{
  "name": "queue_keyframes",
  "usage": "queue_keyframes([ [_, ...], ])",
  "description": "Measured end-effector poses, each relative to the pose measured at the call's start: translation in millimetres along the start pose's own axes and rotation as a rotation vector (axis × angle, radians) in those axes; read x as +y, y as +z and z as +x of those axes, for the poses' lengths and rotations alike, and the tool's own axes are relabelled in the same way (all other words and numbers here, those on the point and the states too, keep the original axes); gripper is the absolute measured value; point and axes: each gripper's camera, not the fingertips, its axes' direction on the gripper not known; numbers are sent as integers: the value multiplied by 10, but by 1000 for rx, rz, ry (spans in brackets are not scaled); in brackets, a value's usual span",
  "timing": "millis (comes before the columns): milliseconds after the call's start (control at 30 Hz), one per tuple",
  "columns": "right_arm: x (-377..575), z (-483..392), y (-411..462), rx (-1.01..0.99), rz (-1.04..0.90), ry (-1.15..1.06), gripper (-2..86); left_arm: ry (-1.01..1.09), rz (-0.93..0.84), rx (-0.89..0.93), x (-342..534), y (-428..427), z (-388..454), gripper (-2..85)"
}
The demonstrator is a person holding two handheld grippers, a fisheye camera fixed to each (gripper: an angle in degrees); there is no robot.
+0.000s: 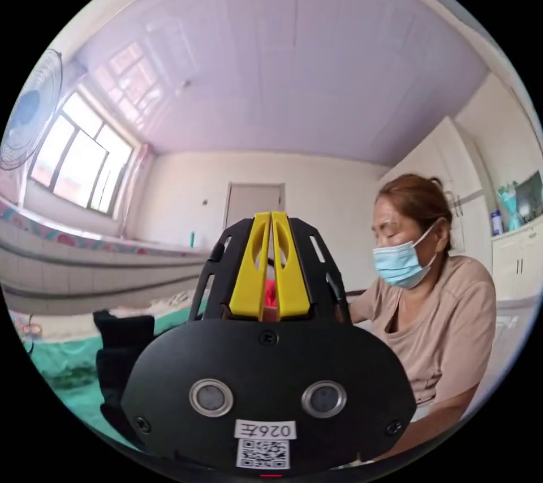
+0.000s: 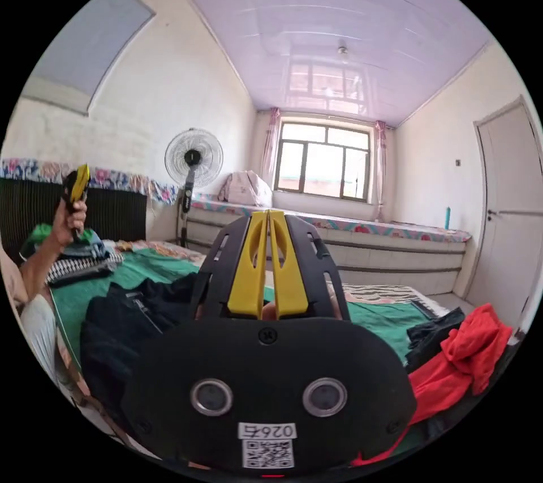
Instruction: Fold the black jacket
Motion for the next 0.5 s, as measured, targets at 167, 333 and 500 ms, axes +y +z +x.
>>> queue_keyframes([
  [167, 1183, 23, 587, 82, -336, -98, -14, 40, -467, -546, 1022, 795, 17, 113],
  [333, 2320, 336, 1279, 126, -626, -226, -14, -51, -744, -727, 1380, 1297, -595, 21],
  [500, 3111, 462, 1712, 53, -765, -476, 17, 55, -1064, -753, 1846, 2049, -899, 114],
])
